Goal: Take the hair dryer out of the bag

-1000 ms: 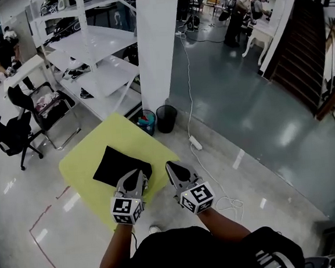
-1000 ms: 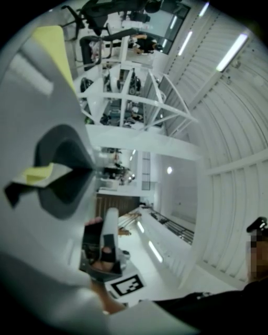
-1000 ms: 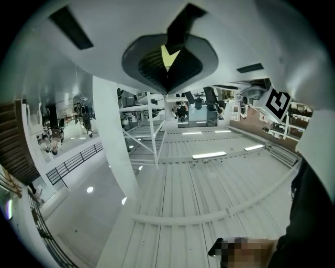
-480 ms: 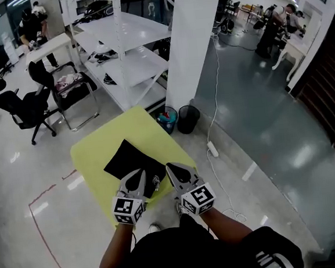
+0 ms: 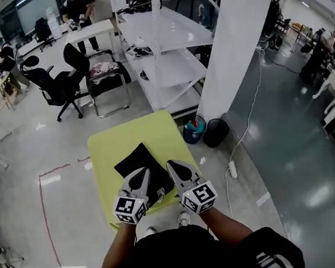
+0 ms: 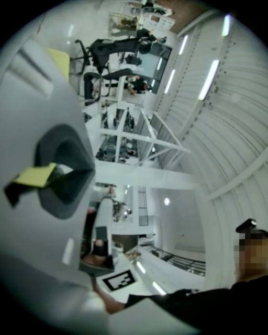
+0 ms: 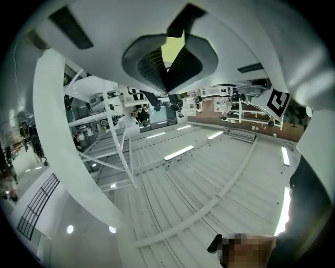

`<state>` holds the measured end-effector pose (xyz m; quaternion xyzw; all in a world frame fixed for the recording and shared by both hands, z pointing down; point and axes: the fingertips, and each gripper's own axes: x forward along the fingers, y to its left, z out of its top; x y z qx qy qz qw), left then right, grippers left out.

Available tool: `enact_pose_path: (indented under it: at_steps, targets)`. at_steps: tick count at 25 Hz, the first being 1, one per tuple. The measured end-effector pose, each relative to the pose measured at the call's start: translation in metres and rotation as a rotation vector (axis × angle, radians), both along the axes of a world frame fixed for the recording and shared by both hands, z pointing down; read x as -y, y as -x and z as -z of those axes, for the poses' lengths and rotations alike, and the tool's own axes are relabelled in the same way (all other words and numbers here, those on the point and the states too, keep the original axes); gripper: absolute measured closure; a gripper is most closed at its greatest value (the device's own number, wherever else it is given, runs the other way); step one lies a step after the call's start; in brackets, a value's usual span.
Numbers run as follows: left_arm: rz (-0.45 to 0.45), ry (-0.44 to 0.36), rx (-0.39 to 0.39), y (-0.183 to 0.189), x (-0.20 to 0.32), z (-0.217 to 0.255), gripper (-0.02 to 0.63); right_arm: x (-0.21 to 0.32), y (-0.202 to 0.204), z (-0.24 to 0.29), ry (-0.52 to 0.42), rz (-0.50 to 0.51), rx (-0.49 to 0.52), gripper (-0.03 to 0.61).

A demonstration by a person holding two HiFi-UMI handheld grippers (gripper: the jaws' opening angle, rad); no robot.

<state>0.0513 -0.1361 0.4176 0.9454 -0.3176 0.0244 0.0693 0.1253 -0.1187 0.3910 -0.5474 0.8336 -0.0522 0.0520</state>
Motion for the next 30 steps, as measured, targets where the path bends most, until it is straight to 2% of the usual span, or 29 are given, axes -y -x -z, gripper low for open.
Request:
enact_pose_path:
  at_steps: [6,14,19,25,30]
  targets:
    - [0.141,-0.002,0.047,0.002,0.008,-0.01,0.606,0.024,-0.014,-0.015,0.025,0.101,-0.001,0.572]
    - [0.291,0.042,0.114,0.038,-0.002,-0.037,0.606,0.027,0.006,-0.037,0.063,0.218,-0.044,0.572]
    - [0.296,0.082,0.164,0.05,-0.011,-0.066,0.606,0.022,0.007,-0.065,0.132,0.219,-0.084,0.572]
    - [0.243,0.142,0.188,0.058,-0.021,-0.092,0.606,0.007,0.016,-0.105,0.233,0.22,-0.119,0.572]
    - [0.208,0.188,0.226,0.057,-0.026,-0.134,0.606,-0.004,0.028,-0.148,0.315,0.235,-0.154,0.572]
